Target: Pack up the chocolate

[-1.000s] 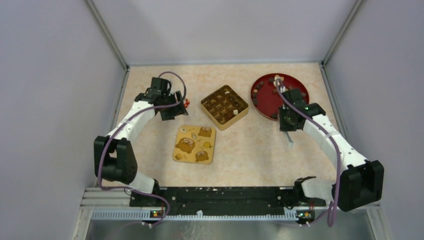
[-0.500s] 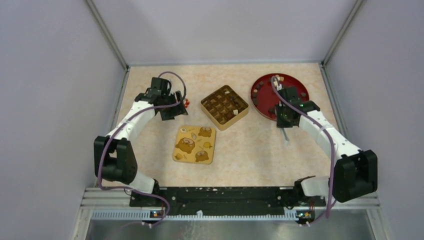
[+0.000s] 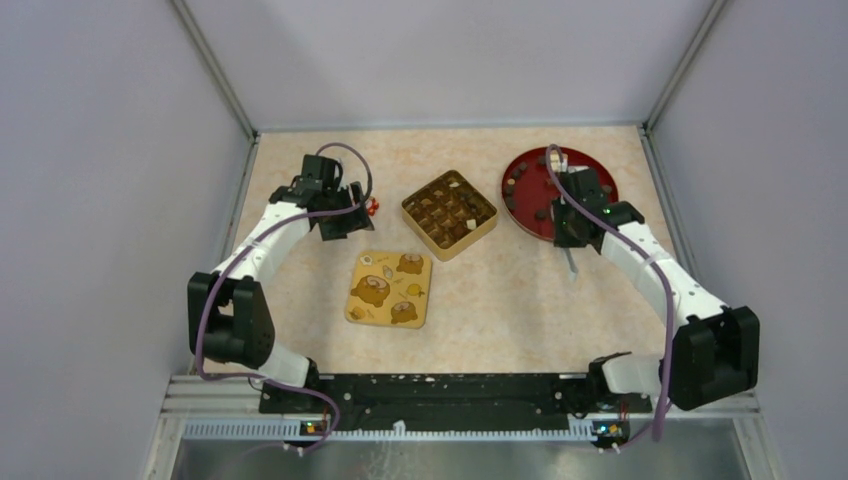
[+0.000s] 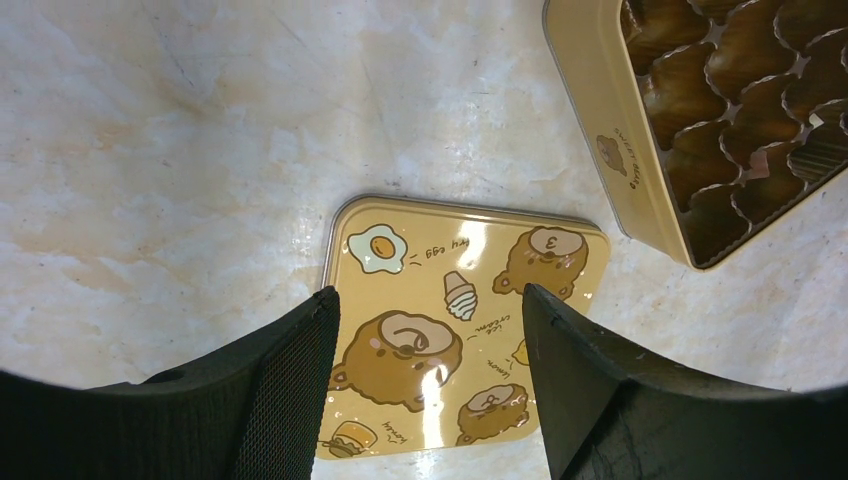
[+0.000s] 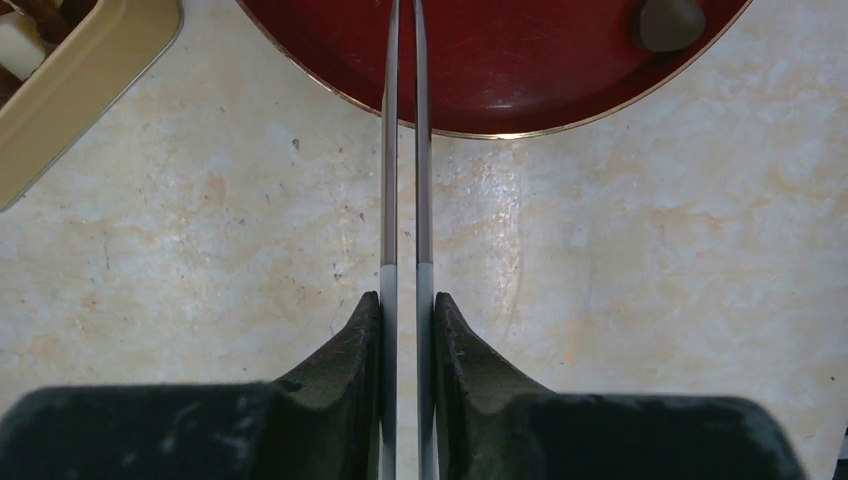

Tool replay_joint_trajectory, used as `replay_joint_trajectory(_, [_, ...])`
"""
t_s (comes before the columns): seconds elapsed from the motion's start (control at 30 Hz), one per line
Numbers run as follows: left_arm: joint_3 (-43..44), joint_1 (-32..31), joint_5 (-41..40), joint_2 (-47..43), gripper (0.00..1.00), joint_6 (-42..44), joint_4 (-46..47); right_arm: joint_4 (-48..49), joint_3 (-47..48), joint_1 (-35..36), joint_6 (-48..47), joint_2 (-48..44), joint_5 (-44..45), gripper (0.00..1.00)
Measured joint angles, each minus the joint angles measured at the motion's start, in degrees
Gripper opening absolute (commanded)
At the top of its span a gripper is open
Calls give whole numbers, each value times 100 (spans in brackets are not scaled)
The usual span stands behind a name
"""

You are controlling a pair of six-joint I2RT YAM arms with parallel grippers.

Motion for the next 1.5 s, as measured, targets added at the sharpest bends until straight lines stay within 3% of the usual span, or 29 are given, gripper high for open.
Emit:
replay_joint_trajectory(0.07, [0,0,-4,0,72,17,2,-7,-7,0,-4,-114,-20,28])
replay_joint_trajectory(0.17, [0,0,4,0,72,20,2,-15,-15,0,4,-197,-61,32])
replay_joint_trajectory(0.73, [0,0,4,0,72,17,0,173,-160,0,-81,151,-168,39])
replay_joint_trajectory(1.33, [0,0,7,-2,72,15,-9,365,-155,0,-229,498,-118,37])
replay_joint_trajectory(1.5, [0,0,4,0,72,15,-9,413,-153,0,-245,651,-105,30])
